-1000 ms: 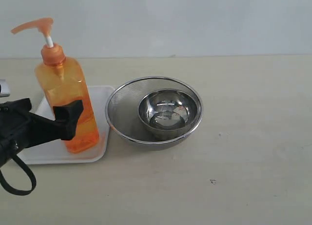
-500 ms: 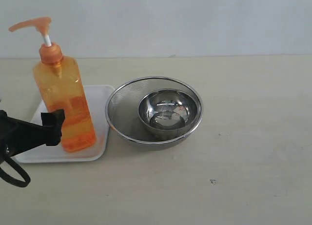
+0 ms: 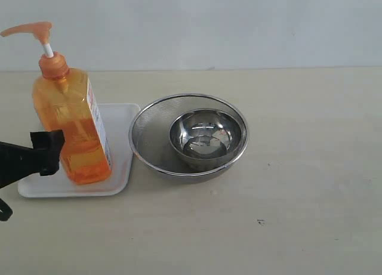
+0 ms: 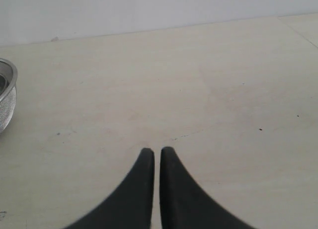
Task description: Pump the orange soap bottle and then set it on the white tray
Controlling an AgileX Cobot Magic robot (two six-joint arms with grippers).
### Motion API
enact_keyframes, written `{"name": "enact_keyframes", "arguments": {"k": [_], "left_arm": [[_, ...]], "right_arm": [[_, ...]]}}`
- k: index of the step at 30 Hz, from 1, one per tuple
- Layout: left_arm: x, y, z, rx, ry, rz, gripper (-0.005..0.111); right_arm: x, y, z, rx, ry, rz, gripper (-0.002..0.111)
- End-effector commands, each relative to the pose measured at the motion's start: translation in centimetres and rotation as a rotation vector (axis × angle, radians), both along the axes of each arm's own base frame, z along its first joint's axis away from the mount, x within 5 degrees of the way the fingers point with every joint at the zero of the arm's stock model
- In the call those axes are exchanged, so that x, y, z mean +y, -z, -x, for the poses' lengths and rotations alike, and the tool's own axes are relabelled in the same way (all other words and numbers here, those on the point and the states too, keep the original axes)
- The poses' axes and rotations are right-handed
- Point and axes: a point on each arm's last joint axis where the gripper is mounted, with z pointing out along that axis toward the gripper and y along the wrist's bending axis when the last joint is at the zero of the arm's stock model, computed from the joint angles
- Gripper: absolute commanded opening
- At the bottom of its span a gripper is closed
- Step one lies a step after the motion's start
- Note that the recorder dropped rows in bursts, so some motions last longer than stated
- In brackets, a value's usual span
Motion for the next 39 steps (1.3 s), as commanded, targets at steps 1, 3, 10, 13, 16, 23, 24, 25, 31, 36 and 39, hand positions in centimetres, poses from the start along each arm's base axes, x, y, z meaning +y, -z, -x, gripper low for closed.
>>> {"name": "enact_keyframes", "arguments": {"k": [1,3,10,13,16,23,24,25,31,36,39], "left_arm": [[-0.6,-0.4,0.3,0.008,0.066,0.054,0.11],[-0.9,-0.5,0.3,-0.001,0.077,0.112,0.11],[-1.9,-0.9,0.2,-0.059,0.187,0.132,0.11],[-2.0,-0.6,-0.2,-0.071,0.178,0.117,0.11],[-2.0,-0.3,-0.6,-0.094,0.159,0.107,0.11],[-2.0,0.6,-1.4,-0.133,0.129,0.082,0.11],[-2.1,0.7,-1.5,-0.134,0.133,0.086,0.11],[-2.2,0.8,-1.5,-0.136,0.138,0.095,0.11],[-3.1,1.3,-2.0,-0.154,0.187,0.124,0.11],[-3.5,1.5,-2.9,-0.15,0.18,0.118,0.11],[-3.8,1.5,-3.5,-0.155,0.18,0.1,0.11]], "right_arm": [[0.0,-0.1,0.0,-0.013,0.002,0.007,0.0],[0.0,-0.1,0.0,-0.013,0.002,0.007,0.0],[0.0,-0.1,0.0,-0.013,0.002,0.007,0.0],[0.0,-0.1,0.0,-0.013,0.002,0.007,0.0],[0.0,-0.1,0.0,-0.013,0.002,0.007,0.0],[0.0,-0.2,0.0,-0.018,0.002,0.007,0.0],[0.0,-0.2,0.0,-0.018,0.002,0.007,0.0],[0.0,-0.2,0.0,-0.018,0.002,0.007,0.0],[0.0,-0.1,0.0,-0.014,0.002,0.007,0.0],[0.0,-0.1,0.0,-0.014,0.002,0.007,0.0],[0.0,-0.1,0.0,-0.014,0.002,0.007,0.0]]}}
